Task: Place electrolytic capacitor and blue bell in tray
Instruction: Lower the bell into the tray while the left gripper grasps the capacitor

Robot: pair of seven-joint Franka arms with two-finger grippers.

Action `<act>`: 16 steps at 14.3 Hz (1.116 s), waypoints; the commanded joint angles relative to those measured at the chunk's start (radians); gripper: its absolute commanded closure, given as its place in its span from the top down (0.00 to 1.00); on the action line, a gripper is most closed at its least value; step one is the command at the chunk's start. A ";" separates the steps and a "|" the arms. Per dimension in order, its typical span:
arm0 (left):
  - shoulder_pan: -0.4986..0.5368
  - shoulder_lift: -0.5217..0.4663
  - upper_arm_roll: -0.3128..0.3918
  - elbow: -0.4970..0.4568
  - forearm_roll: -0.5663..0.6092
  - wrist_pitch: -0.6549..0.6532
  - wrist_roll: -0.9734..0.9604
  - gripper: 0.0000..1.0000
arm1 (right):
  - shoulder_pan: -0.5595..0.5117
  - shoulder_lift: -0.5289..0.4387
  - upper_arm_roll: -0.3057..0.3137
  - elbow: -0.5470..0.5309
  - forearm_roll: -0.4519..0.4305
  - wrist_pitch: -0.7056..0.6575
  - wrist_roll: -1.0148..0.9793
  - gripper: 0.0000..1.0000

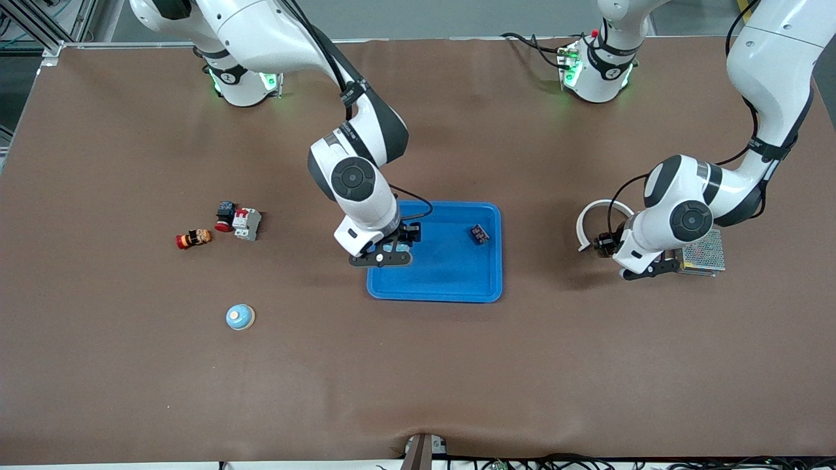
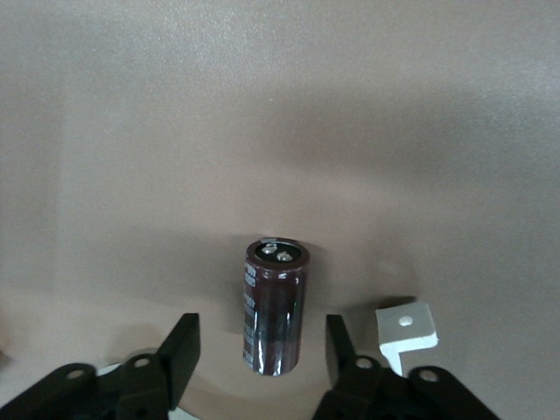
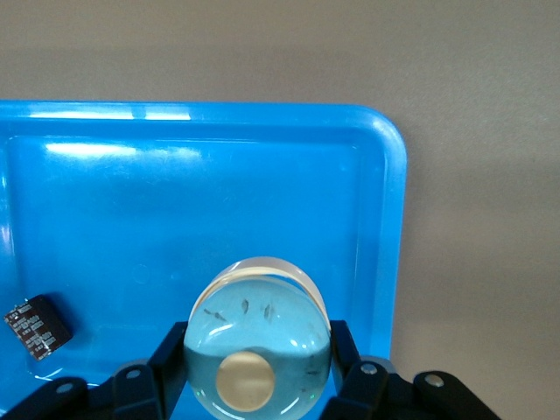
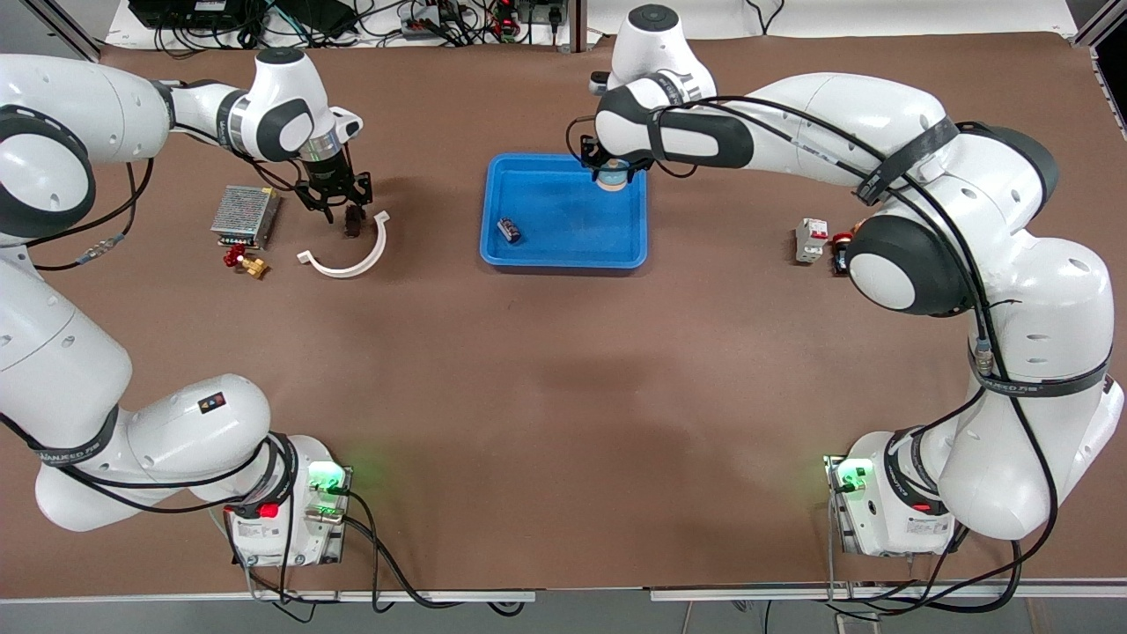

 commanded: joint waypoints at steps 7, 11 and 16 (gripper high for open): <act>0.022 0.027 -0.010 -0.006 0.026 0.027 0.004 0.44 | 0.034 0.099 -0.014 -0.003 -0.005 0.144 0.024 0.50; 0.019 0.045 -0.010 0.002 0.026 0.029 0.004 0.42 | 0.030 0.122 -0.016 -0.002 -0.022 0.164 0.024 0.50; 0.019 0.042 -0.010 0.003 0.026 0.029 0.003 0.00 | 0.027 0.143 -0.016 -0.002 -0.034 0.191 0.024 0.50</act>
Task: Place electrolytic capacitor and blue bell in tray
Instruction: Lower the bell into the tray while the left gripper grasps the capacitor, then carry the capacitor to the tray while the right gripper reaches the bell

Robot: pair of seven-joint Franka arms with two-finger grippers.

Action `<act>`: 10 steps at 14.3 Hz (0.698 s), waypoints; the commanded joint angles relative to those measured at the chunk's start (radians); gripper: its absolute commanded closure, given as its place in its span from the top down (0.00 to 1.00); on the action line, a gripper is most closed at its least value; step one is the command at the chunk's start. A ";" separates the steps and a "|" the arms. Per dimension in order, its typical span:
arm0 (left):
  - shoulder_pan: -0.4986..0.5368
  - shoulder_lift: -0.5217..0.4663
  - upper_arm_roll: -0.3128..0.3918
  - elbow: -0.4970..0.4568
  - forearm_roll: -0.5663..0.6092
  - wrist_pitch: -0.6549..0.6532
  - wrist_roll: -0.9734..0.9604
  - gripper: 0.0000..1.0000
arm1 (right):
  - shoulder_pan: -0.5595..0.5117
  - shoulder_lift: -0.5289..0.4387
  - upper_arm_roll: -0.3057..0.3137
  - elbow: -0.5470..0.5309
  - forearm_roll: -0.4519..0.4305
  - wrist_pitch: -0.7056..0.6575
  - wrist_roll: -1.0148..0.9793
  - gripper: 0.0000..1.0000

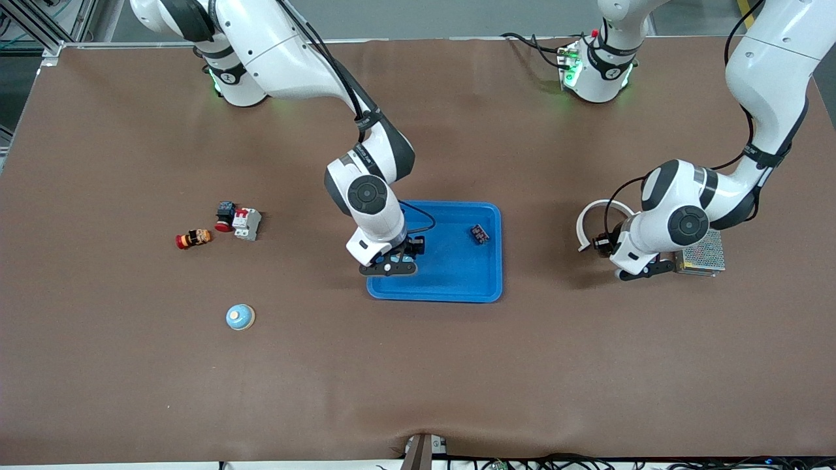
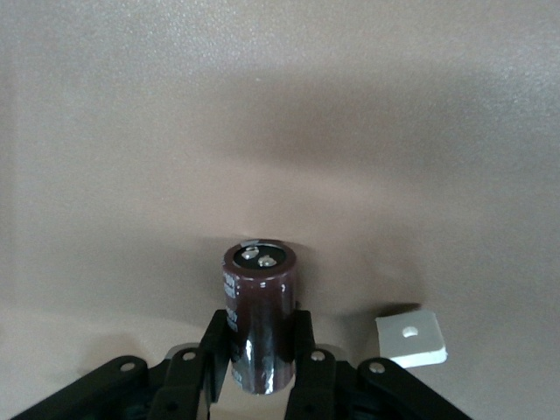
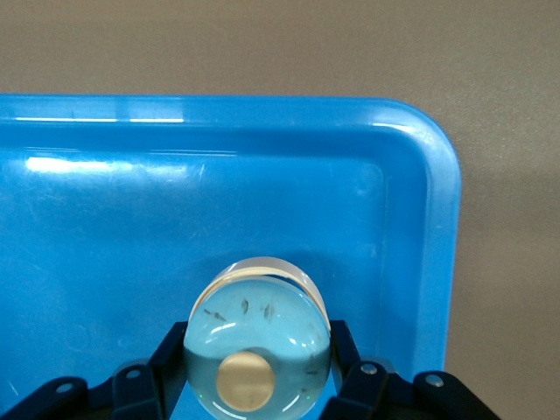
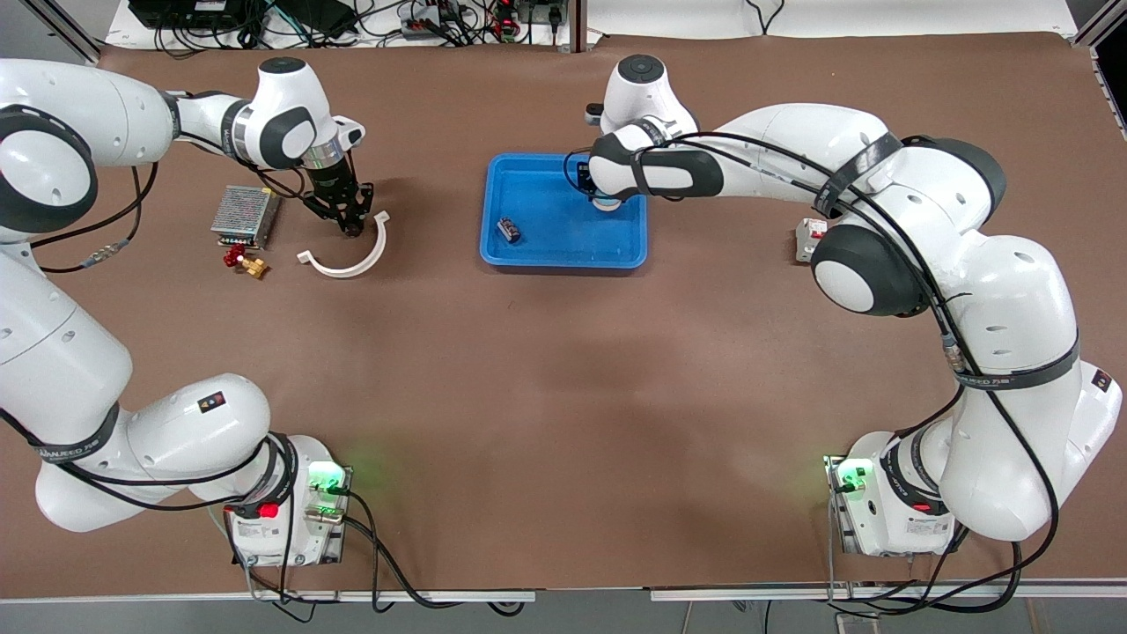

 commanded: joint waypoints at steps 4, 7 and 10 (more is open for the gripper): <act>0.013 -0.028 -0.016 0.055 0.022 -0.023 -0.014 0.00 | 0.002 0.029 -0.005 0.008 -0.030 0.025 0.019 0.50; 0.010 -0.049 -0.071 0.142 0.008 -0.113 -0.026 0.00 | -0.001 0.032 -0.005 0.009 -0.033 0.025 0.018 0.51; -0.009 -0.034 -0.177 0.253 0.008 -0.222 -0.149 0.00 | -0.001 0.033 -0.005 0.011 -0.033 0.025 0.018 1.00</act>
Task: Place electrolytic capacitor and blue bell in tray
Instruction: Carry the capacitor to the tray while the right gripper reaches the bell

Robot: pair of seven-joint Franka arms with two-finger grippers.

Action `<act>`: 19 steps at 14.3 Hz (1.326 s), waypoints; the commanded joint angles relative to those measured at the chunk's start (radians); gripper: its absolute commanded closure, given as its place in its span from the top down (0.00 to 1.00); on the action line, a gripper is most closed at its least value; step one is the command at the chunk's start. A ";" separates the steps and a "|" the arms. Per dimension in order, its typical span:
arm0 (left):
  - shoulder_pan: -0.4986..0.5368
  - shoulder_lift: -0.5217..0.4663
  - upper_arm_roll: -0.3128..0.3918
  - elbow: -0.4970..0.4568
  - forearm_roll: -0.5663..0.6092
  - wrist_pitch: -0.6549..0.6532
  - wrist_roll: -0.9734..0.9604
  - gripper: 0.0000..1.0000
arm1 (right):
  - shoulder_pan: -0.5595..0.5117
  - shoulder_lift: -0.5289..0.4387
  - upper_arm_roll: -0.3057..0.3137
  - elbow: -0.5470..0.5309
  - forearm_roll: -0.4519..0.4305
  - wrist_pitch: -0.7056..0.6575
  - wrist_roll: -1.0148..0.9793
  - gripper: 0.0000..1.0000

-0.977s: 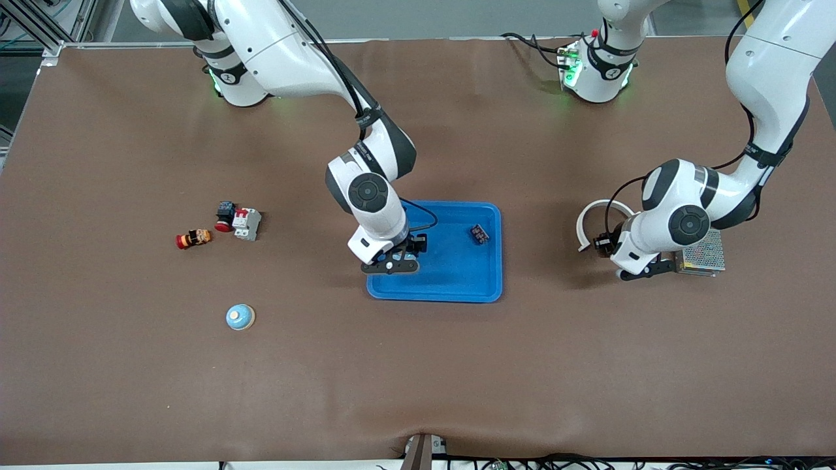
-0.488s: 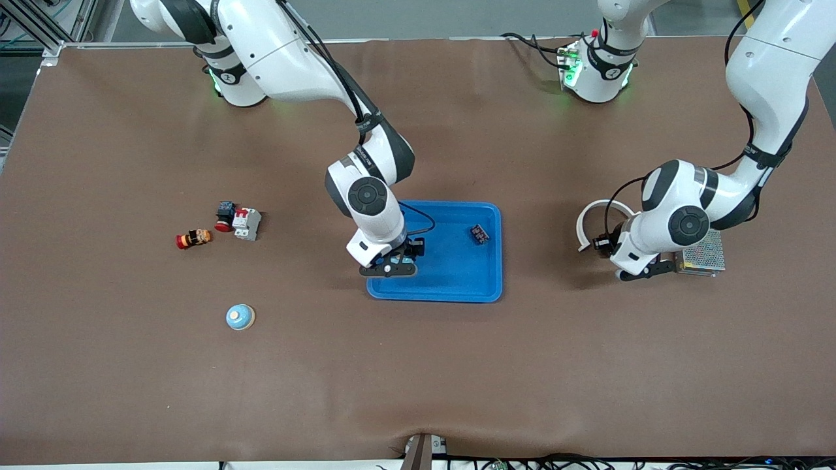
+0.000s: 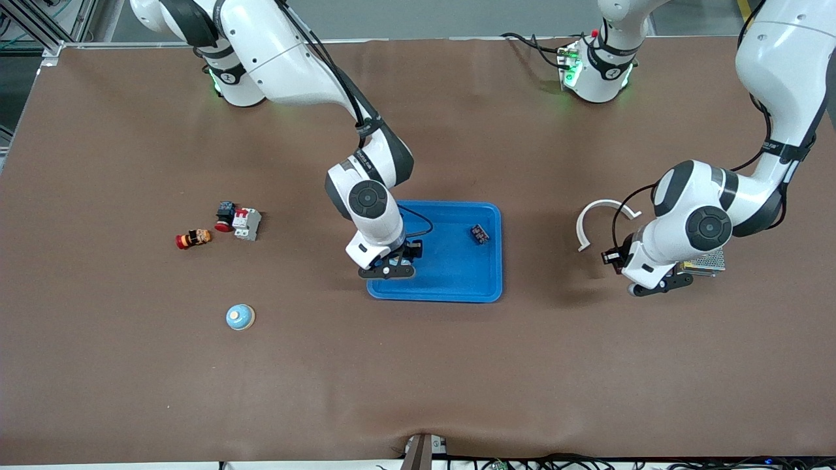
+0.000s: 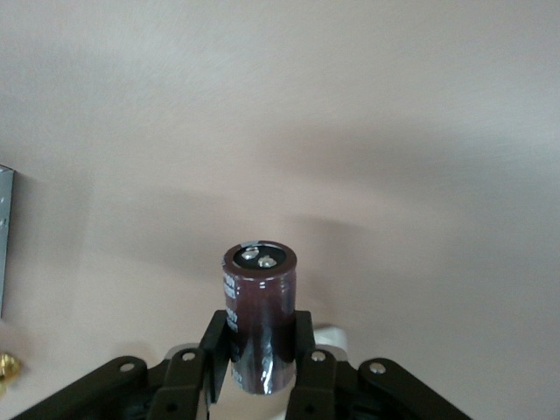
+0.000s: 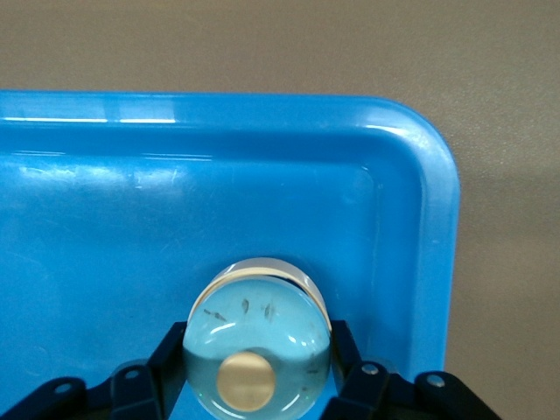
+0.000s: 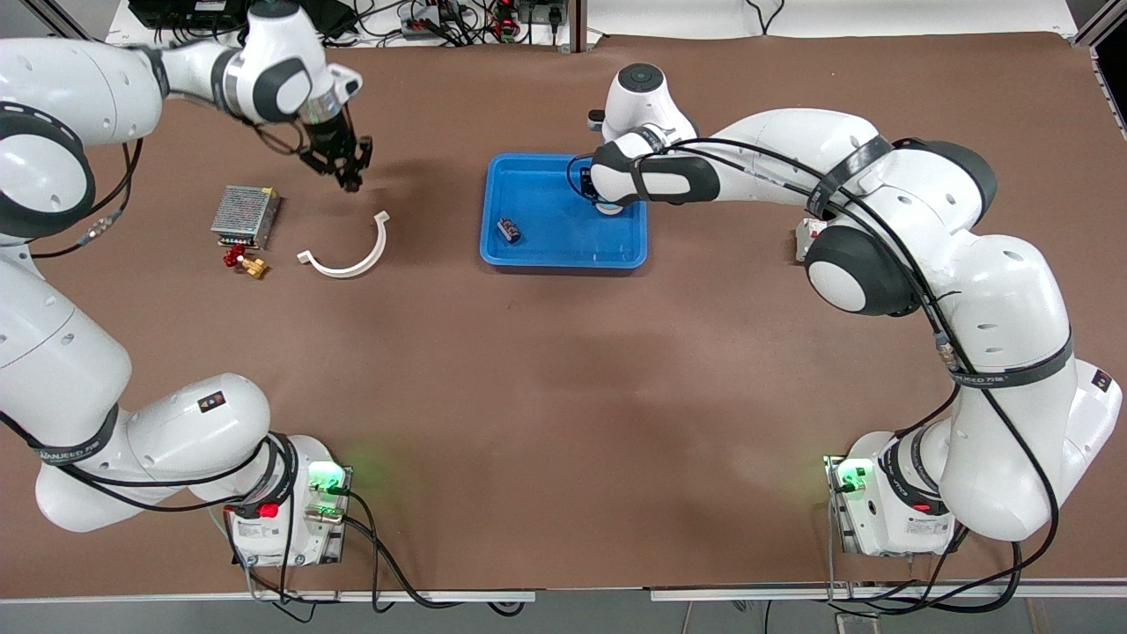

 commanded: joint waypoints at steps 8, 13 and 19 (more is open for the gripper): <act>-0.298 0.093 -0.069 0.196 0.009 -0.081 -0.663 0.00 | -0.004 -0.024 0.002 0.019 -0.016 -0.018 0.010 1.00; -0.456 0.177 0.012 0.245 0.008 0.034 -0.923 0.00 | -0.018 -0.101 -0.001 0.022 -0.021 -0.154 -0.010 1.00; -0.688 0.272 0.211 0.351 -0.007 0.103 -1.081 0.00 | -0.173 -0.234 0.000 0.025 -0.021 -0.338 -0.311 1.00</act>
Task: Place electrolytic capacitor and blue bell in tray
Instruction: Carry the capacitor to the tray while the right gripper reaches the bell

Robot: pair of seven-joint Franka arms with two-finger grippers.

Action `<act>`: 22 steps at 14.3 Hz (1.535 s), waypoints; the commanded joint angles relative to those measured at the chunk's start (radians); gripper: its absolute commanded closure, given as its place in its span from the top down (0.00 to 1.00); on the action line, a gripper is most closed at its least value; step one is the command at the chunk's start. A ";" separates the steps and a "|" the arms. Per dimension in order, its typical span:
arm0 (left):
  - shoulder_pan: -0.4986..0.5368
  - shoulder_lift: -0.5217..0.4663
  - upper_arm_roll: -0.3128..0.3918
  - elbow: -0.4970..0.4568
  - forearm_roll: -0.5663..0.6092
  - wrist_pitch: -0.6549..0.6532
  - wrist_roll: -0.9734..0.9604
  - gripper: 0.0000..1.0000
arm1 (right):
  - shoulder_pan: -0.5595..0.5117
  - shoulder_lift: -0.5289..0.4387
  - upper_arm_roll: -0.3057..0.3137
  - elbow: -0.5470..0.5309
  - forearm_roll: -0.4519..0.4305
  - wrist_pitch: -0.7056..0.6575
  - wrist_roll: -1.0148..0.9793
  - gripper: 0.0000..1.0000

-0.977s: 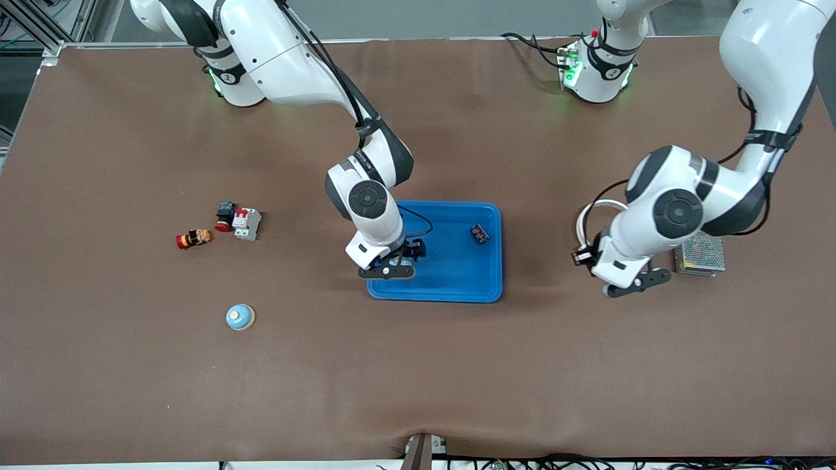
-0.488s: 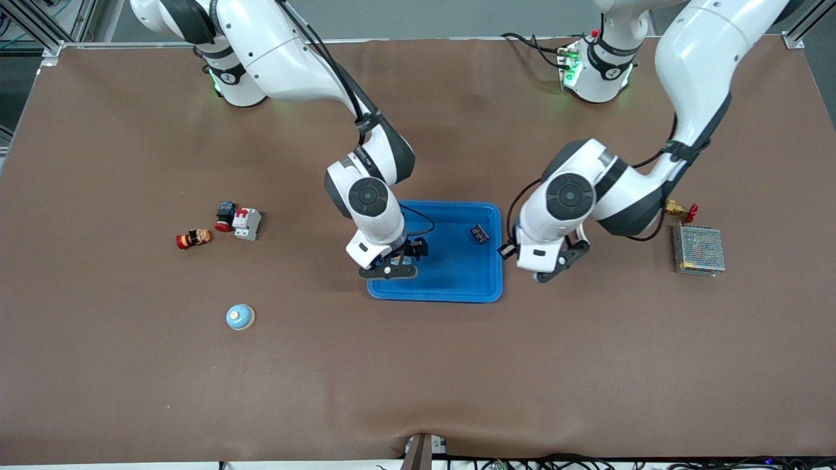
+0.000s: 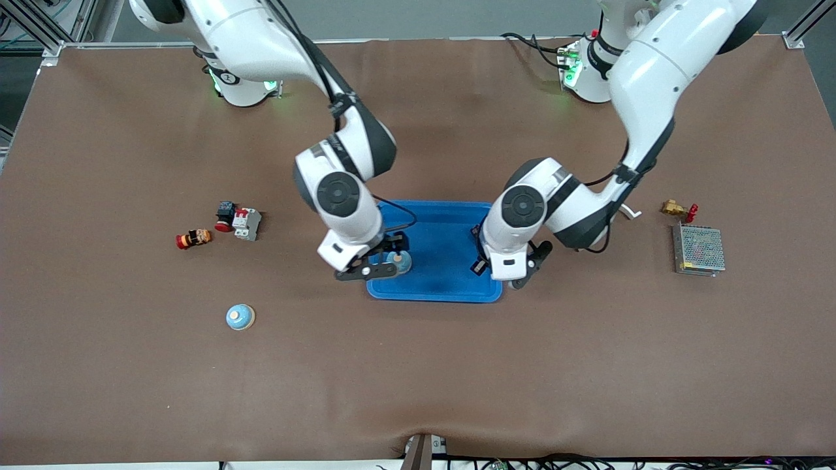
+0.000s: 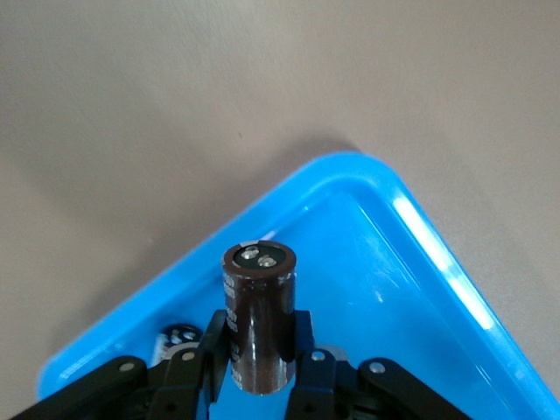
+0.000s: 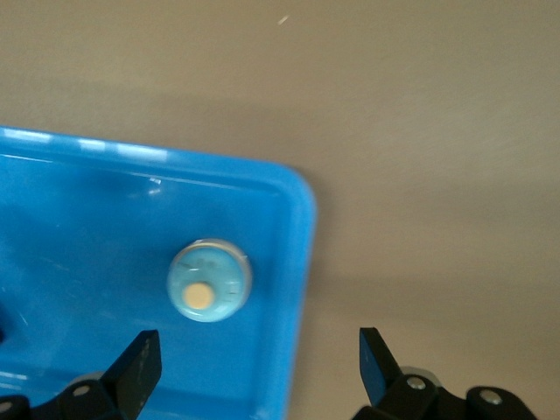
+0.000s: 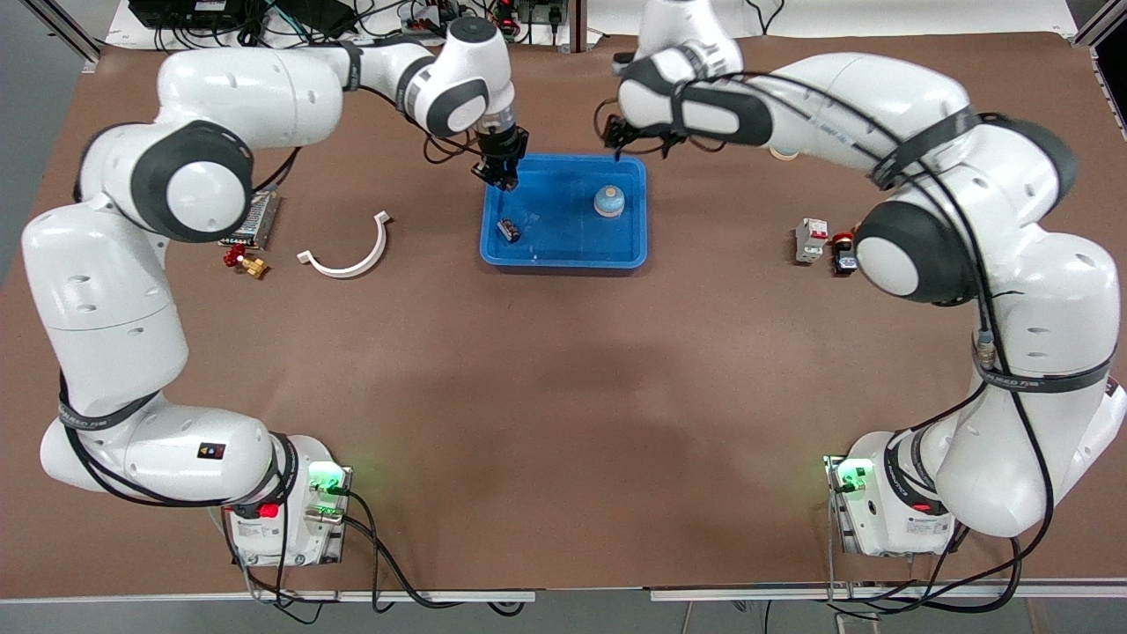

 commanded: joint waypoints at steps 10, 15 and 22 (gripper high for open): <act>-0.024 0.124 0.026 0.070 -0.034 0.064 -0.013 0.19 | -0.328 -0.047 0.016 -0.004 -0.115 -0.031 -0.733 1.00; -0.024 0.126 0.026 0.076 -0.032 0.068 -0.012 1.00 | -0.386 0.013 0.018 -0.004 -0.169 0.078 -0.918 1.00; -0.018 0.091 0.018 0.119 -0.031 0.034 0.000 1.00 | -0.438 0.074 0.024 -0.002 -0.152 0.164 -1.213 1.00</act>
